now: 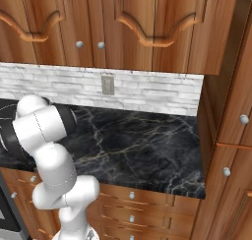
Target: Four empty soda cans are scattered around the kitchen. Gather all the cans and cluster them next to the stove for recycling.
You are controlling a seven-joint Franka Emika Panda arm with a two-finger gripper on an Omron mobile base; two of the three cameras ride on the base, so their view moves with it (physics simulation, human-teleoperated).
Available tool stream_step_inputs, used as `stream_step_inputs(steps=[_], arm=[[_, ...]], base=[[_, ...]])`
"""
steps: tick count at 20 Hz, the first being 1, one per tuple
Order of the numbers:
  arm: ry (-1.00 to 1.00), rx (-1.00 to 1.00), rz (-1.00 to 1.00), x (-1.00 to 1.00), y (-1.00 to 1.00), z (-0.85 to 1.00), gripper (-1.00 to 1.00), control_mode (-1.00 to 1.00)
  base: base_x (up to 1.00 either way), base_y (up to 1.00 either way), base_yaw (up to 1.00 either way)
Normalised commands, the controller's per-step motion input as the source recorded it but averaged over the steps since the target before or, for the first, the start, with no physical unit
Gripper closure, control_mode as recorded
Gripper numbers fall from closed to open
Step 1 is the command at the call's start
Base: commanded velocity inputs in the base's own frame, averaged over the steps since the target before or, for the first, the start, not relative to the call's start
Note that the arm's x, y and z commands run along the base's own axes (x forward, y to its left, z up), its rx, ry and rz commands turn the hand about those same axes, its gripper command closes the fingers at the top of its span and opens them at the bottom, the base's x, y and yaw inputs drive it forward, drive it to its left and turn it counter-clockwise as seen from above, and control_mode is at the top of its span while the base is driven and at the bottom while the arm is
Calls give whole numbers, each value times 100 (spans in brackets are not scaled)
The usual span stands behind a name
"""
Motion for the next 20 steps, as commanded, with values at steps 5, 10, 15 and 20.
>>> stream_step_inputs(steps=[5, 10, 15, 20], arm=[[14, -3, 2, 2, 5, 0, 100, -100], [7, -12, 7, 0, 0, 0, 100, -100], [4, -15, 6, 2, 0, 0, 100, -100], [9, -8, 8, 6, -1, -6, 100, -100]], base=[[0, 0, 0], [0, 0, 0], [0, 0, 0], [0, 0, 0]])
